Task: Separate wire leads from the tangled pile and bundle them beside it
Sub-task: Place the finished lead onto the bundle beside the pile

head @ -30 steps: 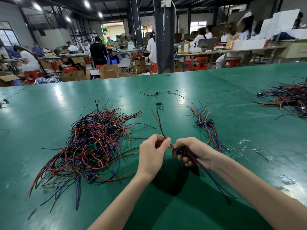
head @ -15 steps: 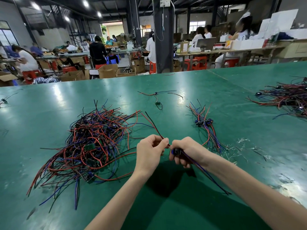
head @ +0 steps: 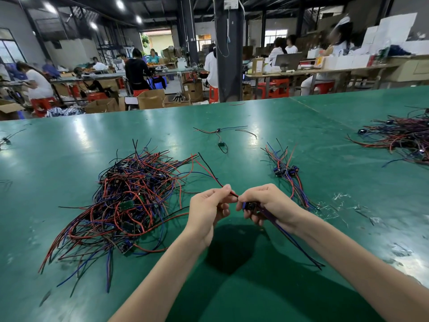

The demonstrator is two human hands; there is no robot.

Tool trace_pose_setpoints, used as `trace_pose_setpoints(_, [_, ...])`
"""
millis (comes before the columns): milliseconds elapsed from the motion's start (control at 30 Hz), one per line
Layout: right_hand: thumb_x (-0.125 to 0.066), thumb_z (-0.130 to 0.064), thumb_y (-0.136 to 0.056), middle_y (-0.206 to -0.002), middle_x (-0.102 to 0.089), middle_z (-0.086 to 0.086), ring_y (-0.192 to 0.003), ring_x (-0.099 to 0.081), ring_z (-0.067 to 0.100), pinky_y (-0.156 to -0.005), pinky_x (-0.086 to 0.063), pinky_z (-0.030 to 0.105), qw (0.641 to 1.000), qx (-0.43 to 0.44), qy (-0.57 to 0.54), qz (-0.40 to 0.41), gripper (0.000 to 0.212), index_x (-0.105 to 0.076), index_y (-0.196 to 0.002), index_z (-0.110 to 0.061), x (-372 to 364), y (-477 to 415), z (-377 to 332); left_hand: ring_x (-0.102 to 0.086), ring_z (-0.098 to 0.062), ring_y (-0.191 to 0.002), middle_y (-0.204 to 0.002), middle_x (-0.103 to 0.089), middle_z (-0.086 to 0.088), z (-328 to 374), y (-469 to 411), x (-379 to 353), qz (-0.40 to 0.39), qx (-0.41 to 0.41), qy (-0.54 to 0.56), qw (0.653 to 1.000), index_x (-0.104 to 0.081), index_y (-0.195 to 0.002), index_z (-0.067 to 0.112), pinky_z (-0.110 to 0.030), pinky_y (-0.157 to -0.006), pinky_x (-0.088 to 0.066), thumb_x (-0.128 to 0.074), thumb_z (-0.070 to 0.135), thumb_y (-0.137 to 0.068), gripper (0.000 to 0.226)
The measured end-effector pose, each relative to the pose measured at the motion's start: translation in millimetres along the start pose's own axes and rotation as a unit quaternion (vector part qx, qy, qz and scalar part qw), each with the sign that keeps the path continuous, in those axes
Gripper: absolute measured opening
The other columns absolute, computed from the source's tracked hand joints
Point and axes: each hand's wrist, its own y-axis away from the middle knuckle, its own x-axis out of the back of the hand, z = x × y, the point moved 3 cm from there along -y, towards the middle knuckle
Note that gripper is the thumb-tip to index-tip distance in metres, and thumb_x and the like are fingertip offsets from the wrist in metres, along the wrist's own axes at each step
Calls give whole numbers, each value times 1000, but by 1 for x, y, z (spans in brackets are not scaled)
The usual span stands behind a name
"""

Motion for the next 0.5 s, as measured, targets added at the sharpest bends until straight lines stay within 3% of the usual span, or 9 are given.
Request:
trace_pose_setpoints(133, [-56, -7, -86, -51, -57, 10, -39, -46, 16, -39, -34, 20, 999, 35, -9, 0, 29, -71, -61, -8, -1, 0, -1, -47, -6, -41, -56, -64, -4, -3, -1, -1, 0, 87, 92, 992, -65, -65, 4, -13, -42, -42, -60, 14, -90, 27])
trace_pose_setpoints(300, [-58, -6, -87, -48, -58, 7, -34, -45, 13, -35, -33, 16, 999, 49, 7, 21, 29, -71, -61, -7, -3, 0, -1, -49, -3, -47, -60, -67, 0, -1, -4, 4, 28, -29, -42, 998, -73, -59, 12, -15, -50, -45, -62, 14, -89, 32])
trace_pose_setpoints(500, [-57, -5, -86, -47, -58, 8, -33, -45, 12, -34, -33, 17, 998, 54, 21, 29, 30, -71, -59, -9, 1, -1, -4, -46, -1, -43, -55, -65, 2, 9, -10, 12, 88, -84, -41, 992, -68, -69, 4, -12, -46, -41, -60, 8, -91, 23])
